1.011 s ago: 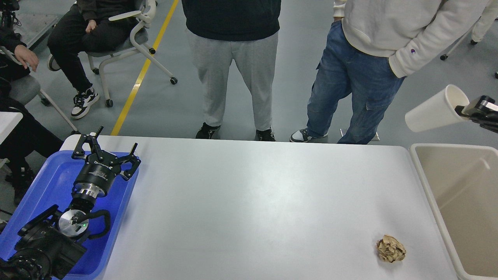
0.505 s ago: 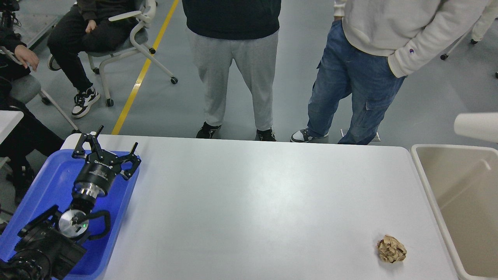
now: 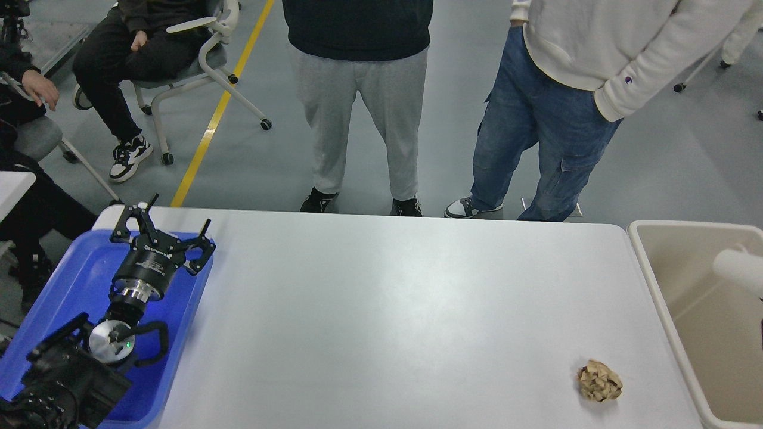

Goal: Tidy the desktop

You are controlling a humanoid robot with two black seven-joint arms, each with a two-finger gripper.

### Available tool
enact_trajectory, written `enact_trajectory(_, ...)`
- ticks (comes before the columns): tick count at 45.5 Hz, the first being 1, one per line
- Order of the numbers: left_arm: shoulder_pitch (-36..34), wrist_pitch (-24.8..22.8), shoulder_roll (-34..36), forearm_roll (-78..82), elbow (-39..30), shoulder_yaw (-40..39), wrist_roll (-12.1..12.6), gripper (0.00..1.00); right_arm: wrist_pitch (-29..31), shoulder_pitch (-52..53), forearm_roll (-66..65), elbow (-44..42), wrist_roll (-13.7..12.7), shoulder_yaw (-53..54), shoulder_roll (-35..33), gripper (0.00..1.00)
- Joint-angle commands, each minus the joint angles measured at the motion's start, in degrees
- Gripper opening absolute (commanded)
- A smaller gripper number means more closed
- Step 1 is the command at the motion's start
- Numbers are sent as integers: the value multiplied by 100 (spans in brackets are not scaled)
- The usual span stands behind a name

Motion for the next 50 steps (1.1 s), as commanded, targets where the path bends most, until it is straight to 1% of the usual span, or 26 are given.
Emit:
enact_trajectory(1,5,0,5,0,-2,0,0,100,36,-275,93,-1695,-42,180,1077,0)
enact_trajectory(5,5,0,-4,0,-2,0,0,100,54,-267,93,-1942,-50,180,1201,0)
enact_trajectory(9,-3,0,-4,0,-2,0,0,100,27,-249,93,-1960,-68,180,1218,0)
enact_trajectory(12,-3,0,5,-9,-2,0,0,100,1,-240,93,-1969,-129,189,1227,0)
enact_trajectory(27,5,0,-4,0,-2,0,0,100,-8,-258,102,-2162,-156,180,1385,0)
enact_trajectory(32,5,0,-4,-9,-2,0,0,100,-17,-258,102,-2171,-217,189,1385,0)
enact_trajectory(36,-4,0,-4,-9,-2,0,0,100,-17,-240,102,-2188,-226,189,1385,11)
enact_trajectory(38,-4,0,5,-9,-2,0,0,100,-17,-240,93,-2215,-226,180,1403,20)
enact_trajectory(39,-4,0,5,-9,7,0,0,100,-17,-231,84,-2223,-226,180,1403,26)
enact_trajectory(43,-3,0,5,0,-2,0,0,100,-25,-231,75,-2232,-226,172,1394,61)
enact_trajectory(44,-4,0,5,-9,-2,0,0,100,-25,-231,67,-2232,-226,171,1394,66)
enact_trajectory(47,5,0,-4,0,-2,0,0,100,-17,-231,49,-2232,-217,110,1403,72)
enact_trajectory(50,-4,0,-4,-9,7,0,0,100,-34,-231,49,-2267,-208,136,1403,82)
